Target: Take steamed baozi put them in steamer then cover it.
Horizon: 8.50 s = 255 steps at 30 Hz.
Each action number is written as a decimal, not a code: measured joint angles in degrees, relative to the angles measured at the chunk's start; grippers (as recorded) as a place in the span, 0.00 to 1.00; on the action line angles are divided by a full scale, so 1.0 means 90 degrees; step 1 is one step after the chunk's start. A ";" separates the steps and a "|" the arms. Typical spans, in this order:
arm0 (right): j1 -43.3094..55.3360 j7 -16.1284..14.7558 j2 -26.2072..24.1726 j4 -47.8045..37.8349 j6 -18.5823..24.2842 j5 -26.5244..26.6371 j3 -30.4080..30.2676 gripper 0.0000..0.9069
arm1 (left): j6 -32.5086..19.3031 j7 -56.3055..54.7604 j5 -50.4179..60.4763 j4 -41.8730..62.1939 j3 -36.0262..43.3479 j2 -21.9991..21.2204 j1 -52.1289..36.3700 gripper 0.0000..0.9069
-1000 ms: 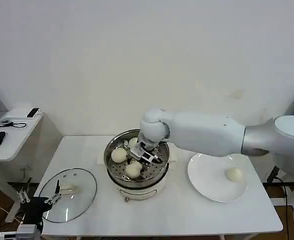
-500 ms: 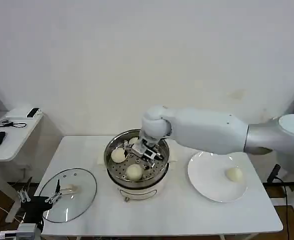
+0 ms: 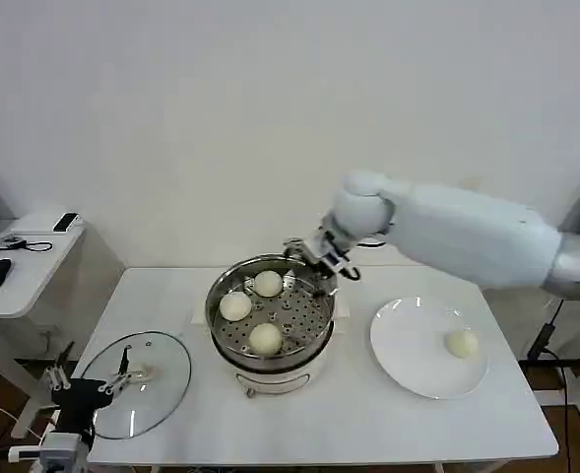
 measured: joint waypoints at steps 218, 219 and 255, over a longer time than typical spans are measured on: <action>-1.2341 0.5730 0.2207 0.2947 0.1694 -0.0516 1.2146 1.00 | -0.1068 -0.1078 0.5932 0.1811 -0.0025 0.0923 0.0161 1.00; -1.2434 0.5732 0.2245 0.2968 0.1734 -0.0516 1.2231 1.00 | -0.1072 -0.1078 0.6053 0.1889 -0.0007 0.0956 0.0139 1.00; -1.3661 0.5784 0.2847 0.3203 0.2187 -0.0708 1.3247 1.00 | -0.1011 -0.0836 0.7165 0.3803 0.1301 0.1596 -0.1464 1.00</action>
